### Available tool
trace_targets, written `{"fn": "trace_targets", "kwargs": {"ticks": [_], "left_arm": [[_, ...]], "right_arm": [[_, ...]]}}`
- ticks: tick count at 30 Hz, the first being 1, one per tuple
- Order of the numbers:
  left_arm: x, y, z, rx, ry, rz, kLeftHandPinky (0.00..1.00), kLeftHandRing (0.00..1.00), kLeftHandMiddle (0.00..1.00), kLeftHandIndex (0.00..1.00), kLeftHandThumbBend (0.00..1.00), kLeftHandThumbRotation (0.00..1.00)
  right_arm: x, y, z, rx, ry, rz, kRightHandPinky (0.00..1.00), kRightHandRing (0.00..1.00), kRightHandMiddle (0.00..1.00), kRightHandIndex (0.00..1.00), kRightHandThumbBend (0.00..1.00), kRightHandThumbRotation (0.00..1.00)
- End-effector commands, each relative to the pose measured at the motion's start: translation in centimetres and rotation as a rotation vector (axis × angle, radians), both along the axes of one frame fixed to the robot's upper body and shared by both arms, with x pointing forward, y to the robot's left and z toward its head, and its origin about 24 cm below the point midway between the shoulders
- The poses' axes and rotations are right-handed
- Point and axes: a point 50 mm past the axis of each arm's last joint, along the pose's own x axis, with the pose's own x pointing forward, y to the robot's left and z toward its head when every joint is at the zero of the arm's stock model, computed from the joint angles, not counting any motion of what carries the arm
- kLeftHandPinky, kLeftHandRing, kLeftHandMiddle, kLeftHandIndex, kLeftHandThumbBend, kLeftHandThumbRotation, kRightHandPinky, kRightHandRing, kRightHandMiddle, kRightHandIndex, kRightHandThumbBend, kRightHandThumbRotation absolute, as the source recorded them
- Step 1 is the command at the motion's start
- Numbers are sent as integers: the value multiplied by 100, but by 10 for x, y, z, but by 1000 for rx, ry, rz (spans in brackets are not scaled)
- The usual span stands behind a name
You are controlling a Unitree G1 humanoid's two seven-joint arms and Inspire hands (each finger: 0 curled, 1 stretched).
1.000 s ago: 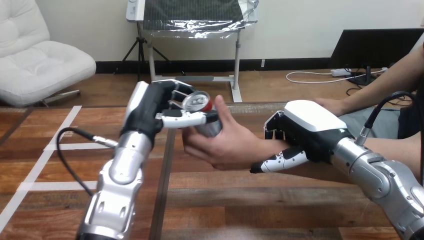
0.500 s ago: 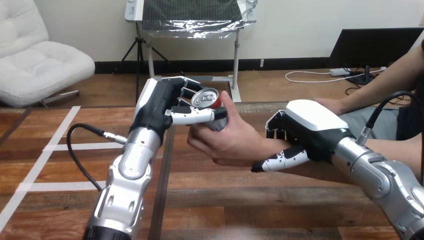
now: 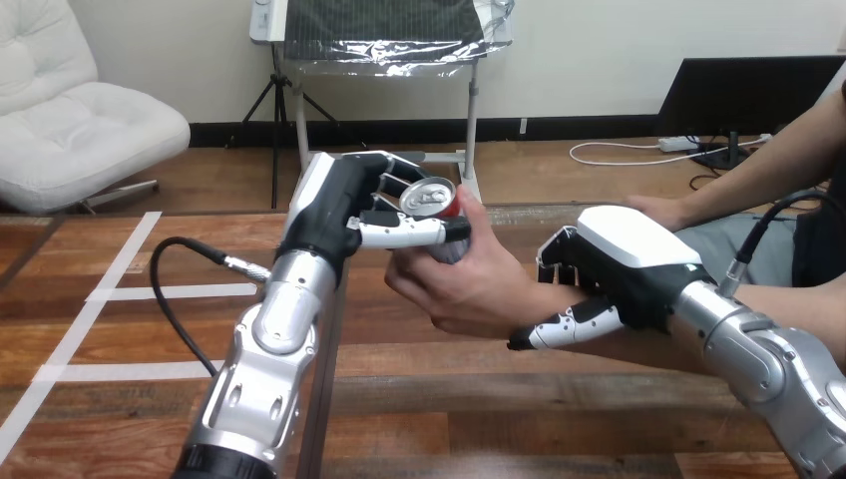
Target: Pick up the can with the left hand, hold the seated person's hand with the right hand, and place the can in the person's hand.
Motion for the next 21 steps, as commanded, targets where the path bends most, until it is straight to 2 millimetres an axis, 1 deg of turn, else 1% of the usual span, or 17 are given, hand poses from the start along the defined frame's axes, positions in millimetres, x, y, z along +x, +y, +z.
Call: {"fn": "trace_targets", "kwargs": {"ticks": [1,8,11,12,14,17,19,20,21], "left_arm": [[0,-34,6,-1,-21,-134,34,41,46,49,67,0],[-2,-35,1,15,-2,-151,34,41,46,49,68,0],[-3,-34,0,11,4,-156,35,43,48,50,69,0],[-3,-33,-1,8,6,-158,37,46,51,52,69,0],[-4,-32,-1,4,10,-162,39,48,52,53,69,0],[-5,-30,-2,0,13,-169,42,52,57,58,69,1],[-6,-28,-2,-8,12,-170,45,56,61,62,69,6],[-6,-27,-1,-12,11,-169,50,61,66,66,69,15],[-6,-27,-1,-14,10,-169,51,62,67,67,69,18]], "right_arm": [[-4,23,-5,98,14,48,17,23,30,35,76,46],[-5,20,-5,98,20,44,17,23,30,34,77,46],[-6,18,-5,98,30,44,18,25,32,36,78,47],[-6,18,-5,99,36,44,19,26,34,38,80,49],[-6,16,-5,101,51,42,20,28,35,40,81,50],[-7,14,-4,98,71,39,23,32,40,45,84,54],[-8,12,-4,92,83,36,27,37,45,50,87,58],[-8,11,-3,90,87,35,33,45,52,56,91,63],[-8,11,-3,90,89,35,35,47,54,59,93,65]]}}
